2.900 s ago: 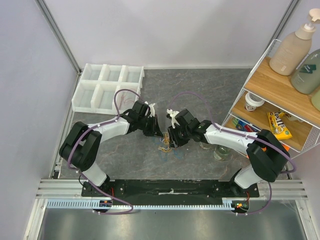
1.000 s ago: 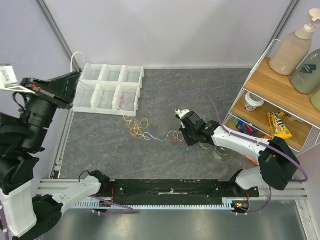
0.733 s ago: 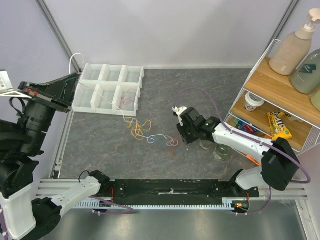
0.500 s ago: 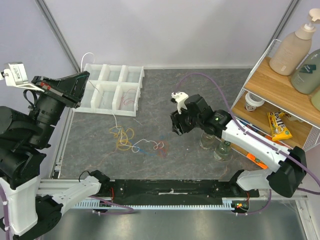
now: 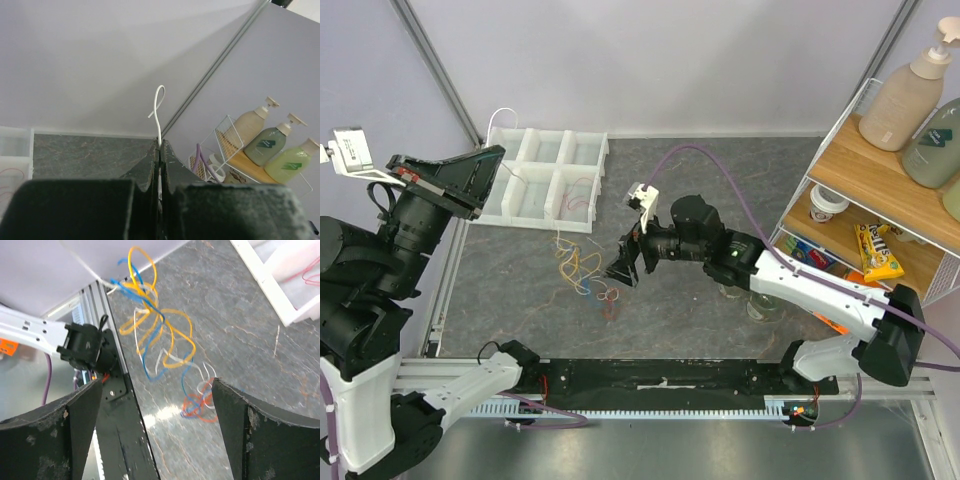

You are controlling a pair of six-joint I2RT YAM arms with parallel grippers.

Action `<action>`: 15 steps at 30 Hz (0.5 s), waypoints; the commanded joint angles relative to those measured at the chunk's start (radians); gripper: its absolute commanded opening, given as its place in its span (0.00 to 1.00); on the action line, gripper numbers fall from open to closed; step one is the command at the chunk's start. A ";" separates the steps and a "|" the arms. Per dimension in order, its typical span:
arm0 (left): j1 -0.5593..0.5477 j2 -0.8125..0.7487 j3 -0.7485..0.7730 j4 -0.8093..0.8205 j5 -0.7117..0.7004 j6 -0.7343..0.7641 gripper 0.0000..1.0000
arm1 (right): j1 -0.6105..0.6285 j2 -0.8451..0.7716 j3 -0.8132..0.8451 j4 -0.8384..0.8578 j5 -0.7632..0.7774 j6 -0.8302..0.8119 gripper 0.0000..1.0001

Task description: Untangle the cables

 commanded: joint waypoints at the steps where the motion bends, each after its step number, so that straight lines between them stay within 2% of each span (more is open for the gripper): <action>1: 0.006 -0.011 -0.015 0.049 0.032 -0.089 0.02 | 0.048 0.029 0.028 0.186 0.069 0.109 0.98; 5: 0.005 -0.030 -0.086 0.110 0.035 -0.164 0.02 | 0.090 0.047 0.042 0.168 0.184 0.114 0.98; 10: 0.006 -0.020 -0.100 0.155 0.058 -0.232 0.02 | 0.114 0.111 0.071 0.136 0.289 0.218 0.98; 15: 0.006 -0.014 -0.093 0.176 0.075 -0.270 0.02 | 0.129 0.161 0.059 0.097 0.351 0.267 0.79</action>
